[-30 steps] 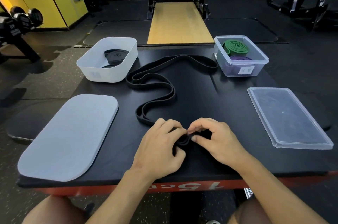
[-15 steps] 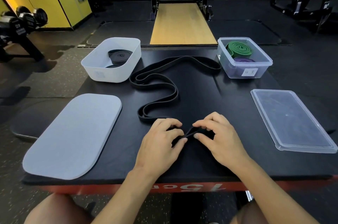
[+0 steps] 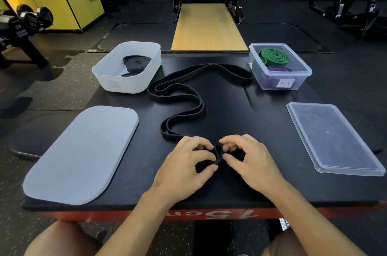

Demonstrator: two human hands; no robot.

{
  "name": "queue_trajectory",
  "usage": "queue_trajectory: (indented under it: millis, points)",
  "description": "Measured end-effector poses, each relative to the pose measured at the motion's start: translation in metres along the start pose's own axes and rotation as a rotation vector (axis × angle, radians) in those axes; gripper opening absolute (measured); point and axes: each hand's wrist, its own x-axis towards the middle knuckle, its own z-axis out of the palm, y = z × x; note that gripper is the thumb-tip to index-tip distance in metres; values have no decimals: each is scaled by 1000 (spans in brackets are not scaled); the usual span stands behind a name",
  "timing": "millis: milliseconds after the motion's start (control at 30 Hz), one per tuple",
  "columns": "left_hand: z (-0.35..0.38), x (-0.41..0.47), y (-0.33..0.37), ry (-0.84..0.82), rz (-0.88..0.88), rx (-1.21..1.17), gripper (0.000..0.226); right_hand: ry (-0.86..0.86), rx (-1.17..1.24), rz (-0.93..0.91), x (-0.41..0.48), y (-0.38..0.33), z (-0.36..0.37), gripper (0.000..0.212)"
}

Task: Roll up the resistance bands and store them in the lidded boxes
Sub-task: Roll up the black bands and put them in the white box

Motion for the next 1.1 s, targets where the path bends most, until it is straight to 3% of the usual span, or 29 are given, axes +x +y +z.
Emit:
queue_trajectory:
  millis: [333,533,767,1100]
  points:
    - [-4,3,6,-70,31,82,35,33,47,-16,2,2,-1,37]
    - [-6,3,2,-92,40,59,23,43,113,71,7,-4,0,16]
    - [-5,4,0,-89,35,20,24,4,114,213,20,-11,0,24]
    - [3,5,1,39,-44,-14,27,-9,62,111,15,-12,0,27]
